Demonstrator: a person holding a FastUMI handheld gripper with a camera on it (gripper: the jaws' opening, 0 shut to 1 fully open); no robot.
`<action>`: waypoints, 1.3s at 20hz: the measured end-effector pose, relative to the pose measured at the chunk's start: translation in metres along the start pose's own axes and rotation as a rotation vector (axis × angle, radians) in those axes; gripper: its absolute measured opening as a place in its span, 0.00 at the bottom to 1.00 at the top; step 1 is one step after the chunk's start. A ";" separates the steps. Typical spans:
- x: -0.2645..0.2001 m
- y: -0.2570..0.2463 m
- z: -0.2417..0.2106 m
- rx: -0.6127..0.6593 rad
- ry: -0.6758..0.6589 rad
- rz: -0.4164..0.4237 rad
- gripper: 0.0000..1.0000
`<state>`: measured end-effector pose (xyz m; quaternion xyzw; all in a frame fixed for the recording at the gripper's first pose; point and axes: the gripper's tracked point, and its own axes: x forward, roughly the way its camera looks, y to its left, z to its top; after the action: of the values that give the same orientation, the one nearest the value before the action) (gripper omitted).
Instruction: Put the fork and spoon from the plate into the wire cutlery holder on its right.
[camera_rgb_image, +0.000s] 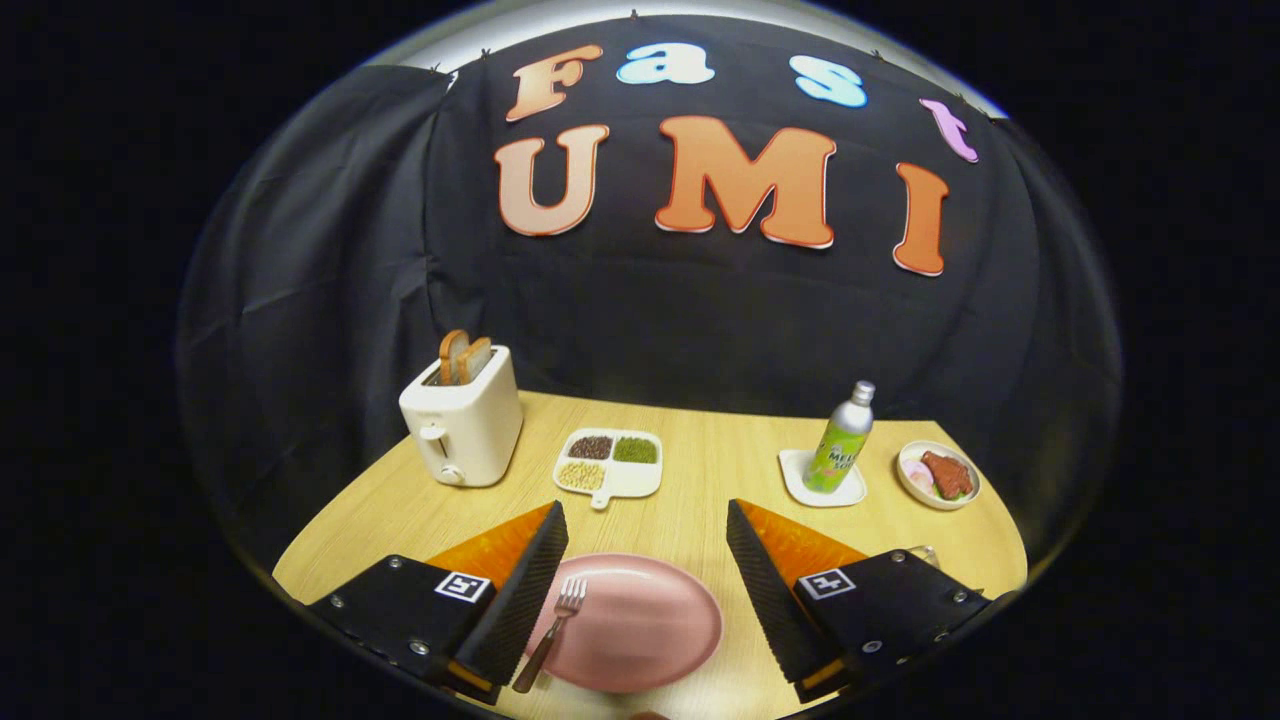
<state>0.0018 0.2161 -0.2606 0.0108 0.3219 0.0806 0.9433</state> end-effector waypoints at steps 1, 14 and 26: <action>0.004 0.005 -0.014 -0.002 0.045 0.009 0.96; 0.028 0.052 -0.152 0.013 0.485 0.077 0.96; 0.029 0.055 -0.193 -0.041 0.652 0.090 0.45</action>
<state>-0.1007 0.2694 -0.4272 -0.0203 0.6046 0.1277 0.7860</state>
